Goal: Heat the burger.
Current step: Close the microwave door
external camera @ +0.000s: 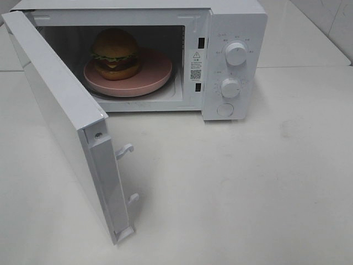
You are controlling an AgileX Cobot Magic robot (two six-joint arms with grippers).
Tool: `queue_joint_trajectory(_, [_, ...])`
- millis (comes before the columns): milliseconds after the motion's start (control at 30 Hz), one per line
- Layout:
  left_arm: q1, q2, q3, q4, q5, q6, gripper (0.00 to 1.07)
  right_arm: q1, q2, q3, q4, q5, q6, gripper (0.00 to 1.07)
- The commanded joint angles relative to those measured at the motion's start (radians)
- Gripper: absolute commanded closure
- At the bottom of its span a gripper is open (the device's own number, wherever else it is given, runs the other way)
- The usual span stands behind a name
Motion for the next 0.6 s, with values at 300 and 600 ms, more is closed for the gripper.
queue_joint_trajectory(300, [0.001,-0.005,0.0,-0.003,-0.014,0.002,0.06,-0.006,-0.032,0.003,0.001,-0.008,-0.008,0.31])
queue_joint_trajectory(600, [0.001,-0.004,0.0,-0.003,-0.014,0.002,0.06,-0.006,-0.032,0.003,0.001,-0.008,-0.008,0.31])
